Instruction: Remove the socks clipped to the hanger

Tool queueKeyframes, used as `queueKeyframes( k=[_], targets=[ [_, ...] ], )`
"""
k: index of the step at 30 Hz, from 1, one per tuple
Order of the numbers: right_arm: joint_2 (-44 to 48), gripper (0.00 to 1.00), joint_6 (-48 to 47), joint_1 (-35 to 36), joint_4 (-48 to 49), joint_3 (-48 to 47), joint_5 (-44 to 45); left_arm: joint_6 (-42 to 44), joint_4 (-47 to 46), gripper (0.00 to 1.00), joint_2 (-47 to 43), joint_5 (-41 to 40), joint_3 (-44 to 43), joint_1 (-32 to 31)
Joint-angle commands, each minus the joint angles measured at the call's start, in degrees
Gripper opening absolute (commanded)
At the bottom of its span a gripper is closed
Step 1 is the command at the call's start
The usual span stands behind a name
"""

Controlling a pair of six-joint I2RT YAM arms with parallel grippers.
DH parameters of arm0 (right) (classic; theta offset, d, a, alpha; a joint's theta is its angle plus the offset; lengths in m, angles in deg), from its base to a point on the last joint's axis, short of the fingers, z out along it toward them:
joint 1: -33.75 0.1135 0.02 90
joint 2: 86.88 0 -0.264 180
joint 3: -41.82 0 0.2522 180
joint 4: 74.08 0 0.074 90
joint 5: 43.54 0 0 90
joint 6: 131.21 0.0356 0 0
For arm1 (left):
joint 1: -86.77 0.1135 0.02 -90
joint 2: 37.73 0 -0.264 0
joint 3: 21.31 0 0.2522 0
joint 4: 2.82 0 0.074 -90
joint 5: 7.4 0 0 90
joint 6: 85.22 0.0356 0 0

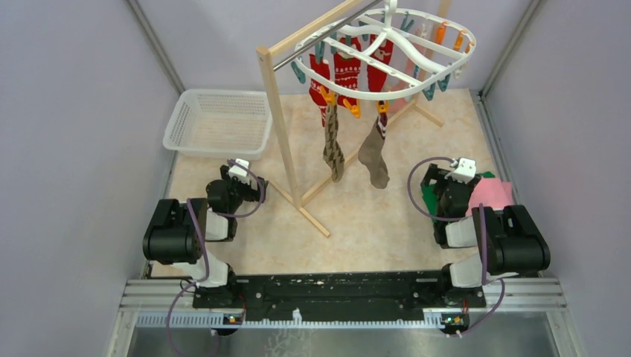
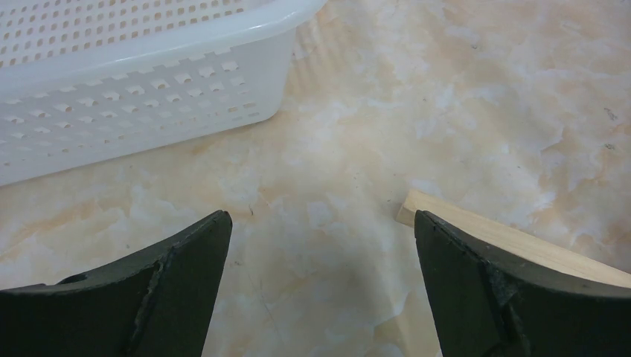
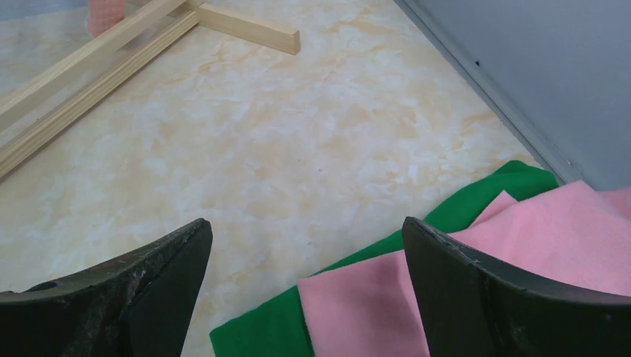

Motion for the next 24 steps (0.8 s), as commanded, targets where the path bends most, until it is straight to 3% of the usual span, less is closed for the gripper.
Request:
queueKeyframes(
  k=[1,14,18,20,22,24],
  targets=[
    [1.08,0.99,0.45,-0.19,1.68,-0.26,-0.83,0.42,-3.95,0.99,-1.35,0.54,-0.92,0.21],
    [1.09,0.99,0.41,-0.19,1.55,-0.34,-0.79,0.34,-3.97,0.99,-1.37,0.42,-0.86,0.19],
    [1.43,0.99,0.73,-0.17,0.49,-0.66,-0.72,-2.1,-3.92,0.99,-2.27,-4.26,-1.34,0.24],
    [4.18,0.99,1.92,-0.17,-2.73,-0.67,1.2,-2.86,4.08,0.99,-4.69,-3.27,-4.13,1.33],
    [7.22,0.99,0.21,0.87,-4.38,-0.59,2.26,-2.9,21.51,0.99,-7.3,-2.03,-11.23,2.04],
    [12.64,0.99,1.98,1.72,-17.77,-4.35,4.39,-1.44,37.43,0.99,-7.81,1.0,-20.53,2.47]
  ],
)
